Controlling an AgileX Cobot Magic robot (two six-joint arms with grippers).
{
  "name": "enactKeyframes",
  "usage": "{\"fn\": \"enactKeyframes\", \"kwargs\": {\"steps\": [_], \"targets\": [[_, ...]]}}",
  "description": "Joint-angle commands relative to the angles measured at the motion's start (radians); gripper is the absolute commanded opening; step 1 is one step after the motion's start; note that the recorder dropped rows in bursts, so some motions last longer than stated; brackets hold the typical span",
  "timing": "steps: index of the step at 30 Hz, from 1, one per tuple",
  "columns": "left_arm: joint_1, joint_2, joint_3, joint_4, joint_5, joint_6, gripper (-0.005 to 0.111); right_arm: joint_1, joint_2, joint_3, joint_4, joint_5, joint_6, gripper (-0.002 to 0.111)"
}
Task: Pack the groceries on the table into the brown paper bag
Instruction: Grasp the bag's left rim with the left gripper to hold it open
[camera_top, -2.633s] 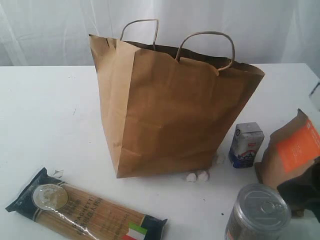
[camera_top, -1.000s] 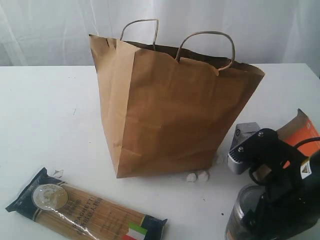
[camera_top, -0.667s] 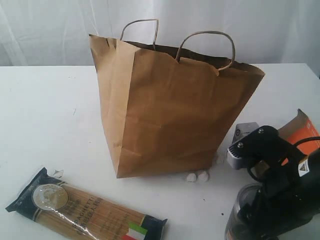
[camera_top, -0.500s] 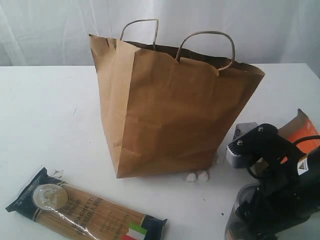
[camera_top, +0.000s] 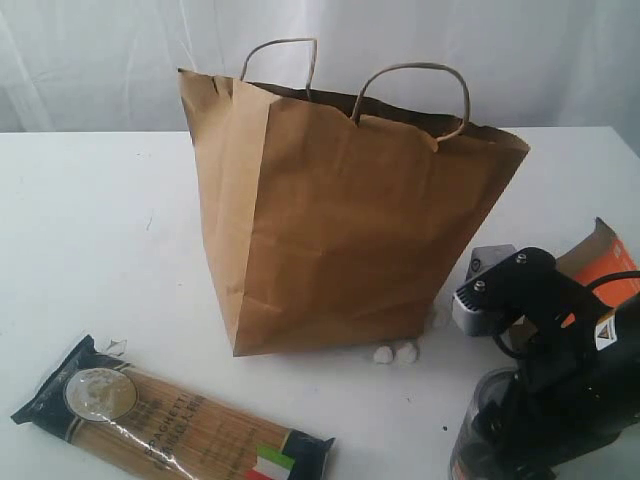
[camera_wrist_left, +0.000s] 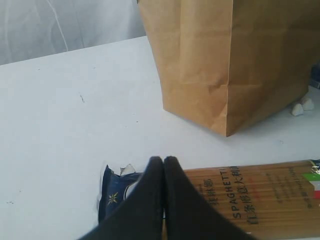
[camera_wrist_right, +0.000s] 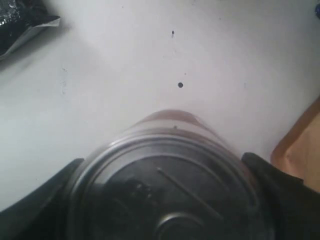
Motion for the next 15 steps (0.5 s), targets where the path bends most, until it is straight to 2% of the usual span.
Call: {"fn": "enactKeyframes", "kwargs": {"steps": [1, 8, 11, 15], "targets": [[0.003, -0.005, 0.004, -0.002, 0.001, -0.001, 0.000, 0.001, 0.000, 0.005, 0.010, 0.026, 0.006, 0.062], [0.003, -0.005, 0.004, -0.024, 0.000, -0.026, 0.000, 0.001, 0.000, 0.005, 0.010, 0.062, 0.044, 0.062], [0.003, -0.005, 0.004, -0.123, -0.039, -0.148, 0.000, 0.001, 0.000, 0.005, 0.010, 0.064, 0.048, 0.062], [0.003, -0.005, 0.004, -0.261, -0.131, -0.402, 0.000, 0.001, 0.000, 0.005, 0.010, 0.064, 0.068, 0.062]]}}
